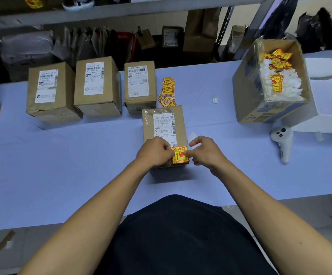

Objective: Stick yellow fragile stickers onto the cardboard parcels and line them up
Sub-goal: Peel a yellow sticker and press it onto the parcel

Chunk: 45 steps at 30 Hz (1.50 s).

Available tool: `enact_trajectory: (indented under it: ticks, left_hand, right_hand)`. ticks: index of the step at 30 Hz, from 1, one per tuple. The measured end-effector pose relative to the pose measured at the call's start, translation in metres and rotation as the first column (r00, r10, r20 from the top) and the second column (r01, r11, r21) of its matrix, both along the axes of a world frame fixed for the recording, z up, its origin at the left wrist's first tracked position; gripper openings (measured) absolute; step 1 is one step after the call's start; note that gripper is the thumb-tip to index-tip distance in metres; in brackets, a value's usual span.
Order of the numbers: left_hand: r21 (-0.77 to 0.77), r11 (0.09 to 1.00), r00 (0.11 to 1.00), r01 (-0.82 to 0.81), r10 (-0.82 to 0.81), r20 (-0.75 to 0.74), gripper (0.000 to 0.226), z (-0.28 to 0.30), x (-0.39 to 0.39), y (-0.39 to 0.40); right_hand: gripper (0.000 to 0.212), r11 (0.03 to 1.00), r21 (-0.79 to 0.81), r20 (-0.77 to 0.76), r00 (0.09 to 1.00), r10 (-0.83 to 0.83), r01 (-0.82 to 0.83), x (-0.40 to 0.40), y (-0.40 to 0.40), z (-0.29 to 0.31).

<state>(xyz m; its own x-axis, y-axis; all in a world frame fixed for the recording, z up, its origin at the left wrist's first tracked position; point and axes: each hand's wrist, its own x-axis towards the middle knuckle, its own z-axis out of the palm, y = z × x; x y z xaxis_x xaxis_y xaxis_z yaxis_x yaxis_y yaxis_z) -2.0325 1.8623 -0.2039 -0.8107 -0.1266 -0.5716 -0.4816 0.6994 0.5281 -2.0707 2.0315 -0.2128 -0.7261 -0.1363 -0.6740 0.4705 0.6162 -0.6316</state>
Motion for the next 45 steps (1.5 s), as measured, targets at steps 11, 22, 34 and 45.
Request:
enact_trajectory:
  ticks: [11,22,34,45]
  left_hand:
    - [-0.023,0.995,0.996,0.092,-0.092,-0.016,0.018,-0.004,-0.005,0.000]
    - [-0.118,0.986,0.993,0.119,-0.119,0.003,0.021,-0.004,-0.006,0.005]
    - [-0.309,0.946,0.995,0.097,-0.097,0.015,0.035,-0.004,-0.004,0.005]
    - [-0.200,0.969,0.947,-0.144,0.077,-0.312,0.012,-0.016,0.025,-0.038]
  right_hand:
    - [0.021,0.994,0.079,-0.121,0.989,0.089,-0.080,0.003,0.004,0.002]
    - [0.019,0.966,0.192,-0.184,0.960,0.211,-0.175,0.003,0.004,-0.001]
    - [0.024,0.962,0.196,-0.143,0.965,0.222,-0.192,0.000,0.008,-0.007]
    - [0.071,0.977,-0.133,-0.114,0.981,0.154,-0.169,0.025,-0.003,-0.026]
